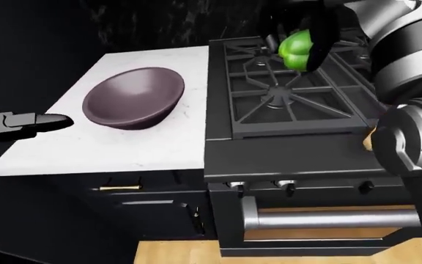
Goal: Pick the bell pepper from the pan and place it in the bowl.
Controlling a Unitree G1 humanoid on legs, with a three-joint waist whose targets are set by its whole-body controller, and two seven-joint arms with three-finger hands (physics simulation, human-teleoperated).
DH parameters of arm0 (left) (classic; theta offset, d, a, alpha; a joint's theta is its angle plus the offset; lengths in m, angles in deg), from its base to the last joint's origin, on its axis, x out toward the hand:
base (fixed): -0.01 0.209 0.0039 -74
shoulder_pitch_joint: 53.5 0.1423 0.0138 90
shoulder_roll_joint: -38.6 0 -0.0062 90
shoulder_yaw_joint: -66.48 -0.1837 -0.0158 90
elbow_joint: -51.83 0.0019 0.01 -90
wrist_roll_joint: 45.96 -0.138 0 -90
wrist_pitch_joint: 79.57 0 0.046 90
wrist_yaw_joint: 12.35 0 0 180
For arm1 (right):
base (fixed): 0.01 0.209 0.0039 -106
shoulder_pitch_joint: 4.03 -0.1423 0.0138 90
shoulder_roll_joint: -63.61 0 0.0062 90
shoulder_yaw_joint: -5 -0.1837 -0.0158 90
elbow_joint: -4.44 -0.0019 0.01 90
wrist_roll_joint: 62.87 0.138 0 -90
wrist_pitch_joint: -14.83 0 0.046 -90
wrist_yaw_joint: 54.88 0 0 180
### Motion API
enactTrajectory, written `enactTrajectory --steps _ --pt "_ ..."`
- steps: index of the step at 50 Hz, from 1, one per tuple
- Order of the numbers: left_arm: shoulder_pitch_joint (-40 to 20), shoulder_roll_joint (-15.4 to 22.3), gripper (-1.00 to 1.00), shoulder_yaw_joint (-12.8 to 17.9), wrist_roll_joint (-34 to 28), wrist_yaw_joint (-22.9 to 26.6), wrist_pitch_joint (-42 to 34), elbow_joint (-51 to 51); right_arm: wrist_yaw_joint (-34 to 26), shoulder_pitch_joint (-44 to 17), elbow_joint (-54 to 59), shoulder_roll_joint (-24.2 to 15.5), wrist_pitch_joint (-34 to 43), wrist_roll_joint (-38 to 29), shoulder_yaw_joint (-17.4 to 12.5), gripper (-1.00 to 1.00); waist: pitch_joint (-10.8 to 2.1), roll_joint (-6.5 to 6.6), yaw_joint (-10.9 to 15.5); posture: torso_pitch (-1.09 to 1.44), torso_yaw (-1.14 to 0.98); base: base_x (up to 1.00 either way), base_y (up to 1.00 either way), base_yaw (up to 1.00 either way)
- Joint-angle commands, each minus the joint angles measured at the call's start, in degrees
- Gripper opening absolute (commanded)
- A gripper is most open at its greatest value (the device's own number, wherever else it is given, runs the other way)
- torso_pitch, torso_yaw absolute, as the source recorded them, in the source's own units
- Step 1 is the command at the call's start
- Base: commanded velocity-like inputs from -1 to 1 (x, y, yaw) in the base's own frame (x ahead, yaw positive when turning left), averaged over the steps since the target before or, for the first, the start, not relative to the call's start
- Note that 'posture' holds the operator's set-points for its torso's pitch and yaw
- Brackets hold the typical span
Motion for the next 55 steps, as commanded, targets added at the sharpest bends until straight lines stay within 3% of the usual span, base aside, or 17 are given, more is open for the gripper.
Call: enactTrajectory --steps 1,3,5,17,20,21,24,29,31,33,34,36,42,47,50,51,55 --pt "-1.5 1.4 1.00 1.6 -0.1 -0.6 1.7 -1.7 1.4 -2.7 -2.5 0.1 -0.4 1.1 -0.5 -1.00 -1.21 -0.18 0.3 0.00 0.00 0.00 0.27 0.00" --pt "-1.6 1.3 1.00 2.0 0.3 -0.9 2.1 -1.9 1.4 -2.7 -2.5 0.1 -0.4 1.1 -0.5 -1.00 -1.22 1.94 0.0 0.00 0.00 0.00 0.27 0.00" --pt "-1.6 1.4 1.00 2.4 0.7 -1.1 2.3 -2.1 1.4 -2.7 -2.5 0.2 -0.4 1.1 -0.5 -1.00 -2.14 6.11 -0.3 0.00 0.00 0.00 0.27 0.00" --pt "-0.7 1.7 1.00 2.4 1.2 -1.4 2.9 -2.2 1.1 -2.6 -2.6 0.2 -0.4 1.2 -0.5 -1.00 -1.27 -0.19 -0.8 0.00 0.00 0.00 0.27 0.00" --pt "-0.6 1.7 1.00 2.3 1.1 -1.2 3.0 -2.2 1.1 -2.6 -2.6 0.2 -0.4 1.2 -0.5 -1.00 -2.08 -3.79 -0.6 0.00 0.00 0.01 0.27 0.00" --pt "-0.6 1.7 1.00 2.3 1.1 -1.2 3.1 -2.2 1.1 -2.5 -2.6 0.2 -0.4 1.2 -0.5 -1.00 -1.46 -1.54 -0.9 0.00 0.00 0.00 0.27 0.00" --pt "-0.6 1.6 1.00 2.2 1.4 -0.7 3.3 -2.8 1.1 -2.3 -2.6 0.1 -0.4 1.2 -0.4 -1.00 -2.45 -2.58 -0.3 0.00 0.00 0.01 0.26 0.00" --pt "-0.6 1.4 1.00 1.6 0.8 -0.4 3.6 -3.3 1.2 -2.2 -2.6 0.2 -0.5 1.1 -0.4 -1.00 -1.14 -0.31 0.4 0.00 0.00 0.00 0.27 0.00" --pt "-0.7 1.5 1.00 1.6 0.7 -0.3 3.5 -3.3 1.1 -2.3 -2.6 0.3 -0.5 1.1 -0.4 -1.00 -1.07 1.76 0.1 0.00 0.00 0.00 0.27 0.00" --pt "-0.2 1.1 1.00 1.1 -0.1 -0.1 4.0 -3.7 1.1 -2.4 -2.6 0.4 -0.5 1.2 -0.4 -1.00 -2.00 5.75 -0.3 0.00 0.00 0.00 0.27 0.00" --pt "-0.2 1.0 1.00 1.1 -0.1 0.0 4.0 -3.7 1.1 -2.4 -2.6 0.5 -0.4 1.2 -0.4 -1.00 -2.76 5.79 -0.8 0.00 0.00 0.00 0.27 0.00" --pt "-0.2 0.9 1.00 1.1 -0.4 0.2 4.0 -3.6 1.2 -2.4 -2.6 0.5 -0.5 1.2 -0.4 -1.00 -1.07 4.88 -0.4 0.00 0.00 0.00 0.27 0.00" --pt "-0.1 0.6 1.00 1.3 -0.9 0.8 4.0 -3.6 0.9 -2.2 -2.6 0.9 -0.2 1.8 -0.7 -1.00 -1.12 1.24 -0.7 0.00 0.00 0.01 0.24 0.00" --pt "-0.2 0.4 1.00 1.6 -1.2 1.0 4.0 -3.4 0.7 -2.1 -2.7 1.3 0.3 2.8 -1.0 -1.00 0.16 0.42 0.1 0.00 0.00 0.00 0.02 0.00" --pt "-0.2 0.4 1.00 1.6 -1.3 1.1 4.0 -3.4 0.3 -2.0 -2.7 1.3 0.0 3.2 -1.0 -1.00 -0.39 -2.30 1.2 0.00 0.00 0.00 0.00 0.00" --pt "-0.1 0.3 1.00 1.6 -1.3 1.1 4.0 -3.4 0.1 -1.9 -2.8 1.3 -0.3 3.4 -0.9 -1.00 0.12 -0.98 1.2 0.00 0.00 0.00 0.00 0.00" --pt "-0.1 0.3 1.00 1.7 -1.3 1.0 3.8 -3.6 1.2 -1.5 -2.8 1.4 -1.5 3.3 -0.5 -1.00 -0.47 -0.05 0.9 0.00 0.00 0.00 0.00 0.00"
